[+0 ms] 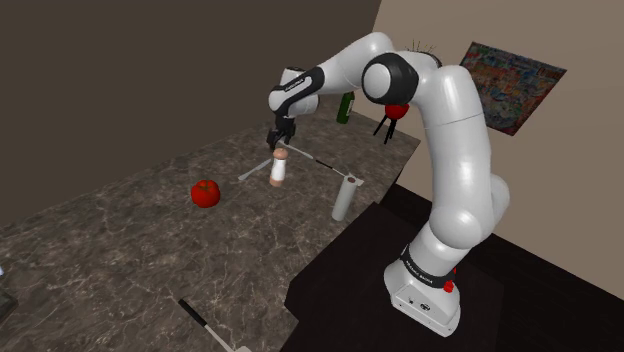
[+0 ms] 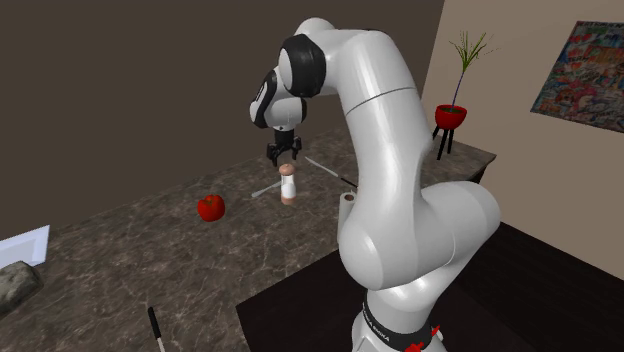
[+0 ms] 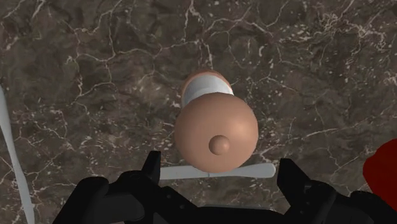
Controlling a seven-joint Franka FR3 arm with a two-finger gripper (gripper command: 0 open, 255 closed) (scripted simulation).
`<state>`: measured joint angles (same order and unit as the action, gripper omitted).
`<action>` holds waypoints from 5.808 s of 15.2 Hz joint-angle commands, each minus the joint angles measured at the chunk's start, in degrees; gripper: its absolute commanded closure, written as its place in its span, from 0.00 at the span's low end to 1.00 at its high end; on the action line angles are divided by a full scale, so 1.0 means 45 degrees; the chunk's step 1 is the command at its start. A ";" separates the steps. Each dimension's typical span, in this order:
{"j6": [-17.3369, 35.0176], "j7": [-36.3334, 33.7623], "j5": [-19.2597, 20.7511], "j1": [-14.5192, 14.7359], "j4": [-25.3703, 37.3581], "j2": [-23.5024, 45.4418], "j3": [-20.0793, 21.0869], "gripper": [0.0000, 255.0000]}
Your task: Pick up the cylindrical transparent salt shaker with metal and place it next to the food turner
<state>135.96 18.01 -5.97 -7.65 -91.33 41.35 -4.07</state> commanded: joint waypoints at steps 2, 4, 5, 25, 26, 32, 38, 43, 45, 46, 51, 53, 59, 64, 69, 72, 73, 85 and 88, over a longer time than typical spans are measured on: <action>0.0238 0.0024 -0.0034 -0.0032 0.0264 0.0493 0.0032 0.00; 0.0416 0.0033 -0.0053 -0.0041 0.0353 0.0760 0.0051 0.00; 0.0469 0.0036 -0.0058 -0.0044 0.0376 0.0836 0.0057 0.00; 0.0172 0.0011 -0.0028 -0.0025 0.0308 0.0470 0.0028 1.00; 0.0070 0.0003 -0.0018 -0.0019 0.0290 0.0351 0.0019 1.00; -0.0571 -0.0050 0.0045 0.0016 0.0255 -0.0326 -0.0036 1.00; -0.1259 -0.0105 0.0110 0.0045 0.0332 -0.0939 -0.0085 1.00; -0.1870 -0.0151 0.0164 0.0064 0.0487 -0.1395 -0.0122 1.00; -0.2120 -0.0169 0.0185 0.0071 0.0563 -0.1570 -0.0135 1.00; -0.2247 -0.0178 0.0195 0.0074 0.0609 -0.1651 -0.0142 1.00; -0.2906 -0.0223 0.0245 0.0086 0.0894 -0.2027 -0.0171 1.00; -0.3177 -0.0241 0.0263 0.0089 0.1029 -0.2163 -0.0181 1.00; -0.4018 -0.0291 0.0315 0.0094 0.1516 -0.2519 -0.0208 1.00; -0.4753 -0.0331 0.0351 0.0093 0.2024 -0.2747 -0.0226 1.00; -0.5522 -0.0369 0.0380 0.0085 0.2633 -0.2909 -0.0240 1.00; -0.5926 -0.0387 0.0392 0.0079 0.2981 -0.2966 -0.0246 1.00; -0.5700 -0.0591 0.0450 0.0266 0.2363 -0.3366 -0.0211 1.00; -0.4019 -0.3503 0.1093 0.2307 -0.2844 -0.6972 0.0607 1.00; -0.3802 -0.4329 0.1212 0.2771 -0.3688 -0.7607 0.0925 1.00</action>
<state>118.57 -0.27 -0.67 4.18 -106.55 8.23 -0.33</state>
